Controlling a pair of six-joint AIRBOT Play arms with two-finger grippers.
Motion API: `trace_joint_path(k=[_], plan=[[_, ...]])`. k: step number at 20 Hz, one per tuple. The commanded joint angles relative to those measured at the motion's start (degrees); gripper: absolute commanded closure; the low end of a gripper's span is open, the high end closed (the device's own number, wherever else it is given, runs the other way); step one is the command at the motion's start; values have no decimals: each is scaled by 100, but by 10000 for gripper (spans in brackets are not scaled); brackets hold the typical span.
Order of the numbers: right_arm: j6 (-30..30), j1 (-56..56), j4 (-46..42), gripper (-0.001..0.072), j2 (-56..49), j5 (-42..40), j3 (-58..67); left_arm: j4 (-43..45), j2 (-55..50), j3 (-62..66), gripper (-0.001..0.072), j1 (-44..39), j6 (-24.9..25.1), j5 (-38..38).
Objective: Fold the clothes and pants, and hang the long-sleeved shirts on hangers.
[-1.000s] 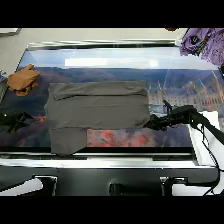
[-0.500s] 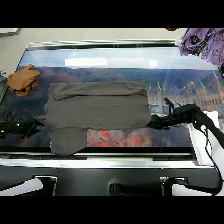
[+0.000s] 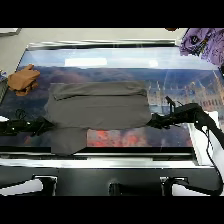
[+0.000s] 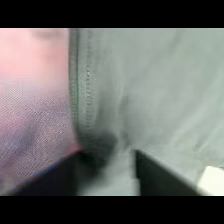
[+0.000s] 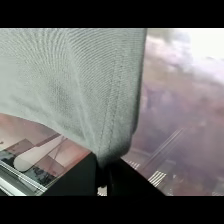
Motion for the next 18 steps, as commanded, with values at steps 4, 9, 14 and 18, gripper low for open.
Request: trace_joint_path(k=[4, 9, 14, 18], plan=[[118, 11, 201, 679, 278, 236, 48, -225, -2, 291, 686, -289, 103, -74], [295, 363, 450, 680, 315, 391, 1423, -221, 293, 2024, 688, -911, 81, -251], [737, 903, -306, 680, 444, 879, 4347, 166, 688, 4846, 688, -1305, -168, -254], [988, 885, -1019, 680, 1224, 890, 6028, 1014, 1292, 6765, 688, -1287, -938, -332]])
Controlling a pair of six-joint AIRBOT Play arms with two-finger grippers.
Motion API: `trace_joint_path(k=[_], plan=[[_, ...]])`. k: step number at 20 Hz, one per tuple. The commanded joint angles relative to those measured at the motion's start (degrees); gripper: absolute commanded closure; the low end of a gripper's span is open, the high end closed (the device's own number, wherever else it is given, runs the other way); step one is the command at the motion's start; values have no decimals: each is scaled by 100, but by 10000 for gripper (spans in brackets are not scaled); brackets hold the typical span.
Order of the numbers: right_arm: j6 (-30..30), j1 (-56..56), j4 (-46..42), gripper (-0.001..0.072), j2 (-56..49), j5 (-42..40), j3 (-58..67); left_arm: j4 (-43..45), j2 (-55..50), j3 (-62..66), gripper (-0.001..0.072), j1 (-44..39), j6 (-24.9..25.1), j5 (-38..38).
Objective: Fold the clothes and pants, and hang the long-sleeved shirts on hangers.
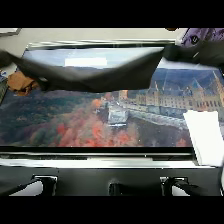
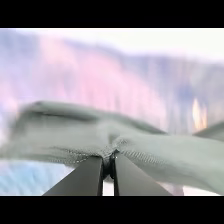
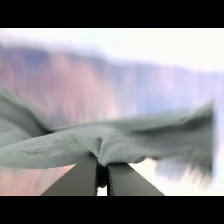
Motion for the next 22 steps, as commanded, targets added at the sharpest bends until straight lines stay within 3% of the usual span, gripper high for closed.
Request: trace_joint_path(k=[1, 6, 9, 13, 15, 19, 22], plan=[[621, 52, -787, 679, 761, 129, 1438, 907, 603, 1572, 688, -46, -629, -166], [1808, 52, -1484, 679, 2299, 24, 1668, 2234, 2013, 1709, 688, -46, -1722, -654], [2568, 52, -2177, 679, 2664, -96, 1668, 2789, 2457, 1709, 688, -46, -2107, -761], [2968, 52, -2376, 679, 2197, -446, 1668, 2732, 2249, 1362, 689, -48, -2090, -802], [3032, 52, -2374, 679, 1604, -852, 1668, 2393, 1871, 933, 689, -50, -1794, -916], [3012, 59, -2358, 678, -83, -1622, 1668, 2092, 564, 109, 688, -227, -1207, -887], [2907, 59, -2363, 678, -1436, -1604, 1668, 2094, -951, -7, 689, -579, -892, -411]])
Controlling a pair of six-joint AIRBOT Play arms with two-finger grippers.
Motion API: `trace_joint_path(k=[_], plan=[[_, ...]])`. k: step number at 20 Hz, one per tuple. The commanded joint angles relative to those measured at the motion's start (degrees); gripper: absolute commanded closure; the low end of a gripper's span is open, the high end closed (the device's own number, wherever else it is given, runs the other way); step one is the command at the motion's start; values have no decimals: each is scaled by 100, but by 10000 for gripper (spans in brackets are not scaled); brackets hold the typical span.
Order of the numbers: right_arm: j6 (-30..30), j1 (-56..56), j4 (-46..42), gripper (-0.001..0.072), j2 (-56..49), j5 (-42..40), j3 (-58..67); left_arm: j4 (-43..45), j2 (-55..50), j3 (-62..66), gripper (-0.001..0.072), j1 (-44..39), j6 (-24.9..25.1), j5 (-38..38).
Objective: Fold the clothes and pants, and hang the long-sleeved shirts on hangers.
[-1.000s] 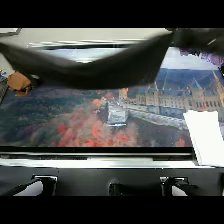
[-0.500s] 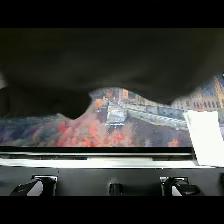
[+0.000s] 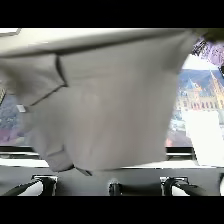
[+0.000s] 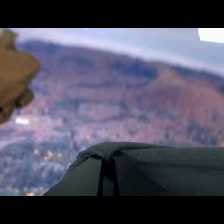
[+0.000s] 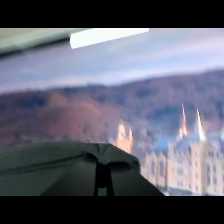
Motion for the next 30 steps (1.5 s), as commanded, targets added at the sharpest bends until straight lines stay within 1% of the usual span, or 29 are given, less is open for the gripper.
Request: trace_joint_path(k=[1, 4, 6, 8, 11, 13, 17, 20, 24, 30], plan=[[-52, 2, -28, 678, -1541, -79, 7, -85, -1633, -225, 688, -323, 385, 555], [-90, 2, -28, 678, -2538, 540, 7, -85, -2997, 33, 688, -533, 382, 1246], [-90, 2, -26, 678, -3018, 1016, 7, -87, -3672, 437, 688, -643, 382, 1650], [-90, 2, -22, 678, -3327, 1364, 7, -85, -4133, 898, 688, -717, 385, 1926], [-90, 2, -37, 678, -3445, 1394, 7, -85, -4358, 1224, 688, -745, 382, 1917], [-87, 2, -55, 678, -3442, 1161, 7, -85, -4334, 1222, 688, -723, 385, 1528], [-87, 2, -205, 678, -3447, 175, 4, -83, -4334, 1222, 688, -634, 385, 398], [-92, 2, -262, 678, -3504, -439, -7, -61, -4343, 1217, 688, -625, 380, -181], [-92, 2, -372, 678, -3718, -883, -4, -68, -4347, 1069, 687, -664, 380, -496], [-92, 2, -295, 672, -4048, -1298, -4, -90, -4494, 986, 682, -686, 378, -710]])
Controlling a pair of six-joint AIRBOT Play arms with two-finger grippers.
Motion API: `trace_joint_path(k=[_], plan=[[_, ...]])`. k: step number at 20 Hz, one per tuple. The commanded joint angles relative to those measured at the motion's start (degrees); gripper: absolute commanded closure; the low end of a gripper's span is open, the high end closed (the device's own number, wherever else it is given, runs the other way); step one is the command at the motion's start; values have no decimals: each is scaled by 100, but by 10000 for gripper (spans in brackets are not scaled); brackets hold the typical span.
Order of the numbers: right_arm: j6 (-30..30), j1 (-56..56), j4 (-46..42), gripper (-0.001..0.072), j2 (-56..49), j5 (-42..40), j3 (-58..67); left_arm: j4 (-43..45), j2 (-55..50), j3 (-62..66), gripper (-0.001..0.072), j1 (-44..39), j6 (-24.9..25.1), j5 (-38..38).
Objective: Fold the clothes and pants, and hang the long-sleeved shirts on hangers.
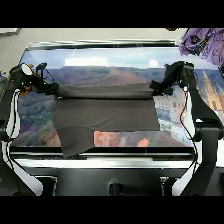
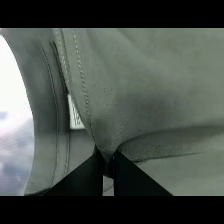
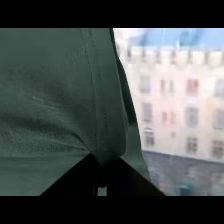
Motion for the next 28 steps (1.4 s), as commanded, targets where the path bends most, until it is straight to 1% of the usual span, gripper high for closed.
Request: trace_joint_path(k=[1, 2, 3, 4, 5, 6, 7, 8, 10, 11, 13, 15, 16, 18, 21, 25, 28], plan=[[-2, 7, 76, 640, -186, -417, -4, -26, -83, -24, 648, -7, -2, -162], [-4, 7, 120, 551, -214, -459, -4, -24, -85, -24, 549, -4, -22, -160], [-9, 4, 120, 473, -210, -461, -2, -20, -74, -7, 374, -2, -111, -162], [-61, 2, 120, 394, -166, -472, -2, -22, -44, 33, 274, 22, -225, -170], [-229, -2, 87, 330, -94, -546, -2, -15, 17, 101, 268, 70, -413, -227], [-531, -2, -83, 283, 26, -699, -2, -13, 138, 138, 268, 138, -470, -326], [-861, -7, -382, 280, 160, -942, -2, 37, 289, 133, 268, 225, -459, -461], [-835, -181, -232, 279, 323, -1016, -7, 81, 466, 79, 268, 345, -404, -638], [-1191, -697, 553, 286, 732, -1032, -249, -433, 1032, -450, 269, 815, -378, -743], [-1405, -1034, 1029, 296, 1001, -986, -592, -684, 1381, -918, 269, 1078, -310, -734], [-1757, -1635, 1762, 295, 1572, -782, -1556, -1051, 2212, -2302, 269, 1593, -155, -612], [-1991, -1993, 2065, 295, 2103, -562, -2605, -1207, 3082, -3923, 269, 1937, -125, -345], [-2061, -2070, 2096, 295, 2308, -457, -3038, -1427, 3508, -4728, 269, 2041, -127, -208], [-2164, -2090, 2103, 295, 2603, -321, -3746, -1860, 4227, -6072, 269, 2079, -120, 31], [-2199, -2059, 2131, 295, 2693, -254, -4194, -1980, 4859, -7425, 269, 1912, -79, 391], [-2212, -2059, 2181, 295, 2693, -216, -4212, -2002, 4905, -8177, 269, 1628, -81, 485], [-2210, -2059, 2212, 295, 2693, -223, -4212, -2133, 4887, -8443, 269, 1333, -85, 750]])
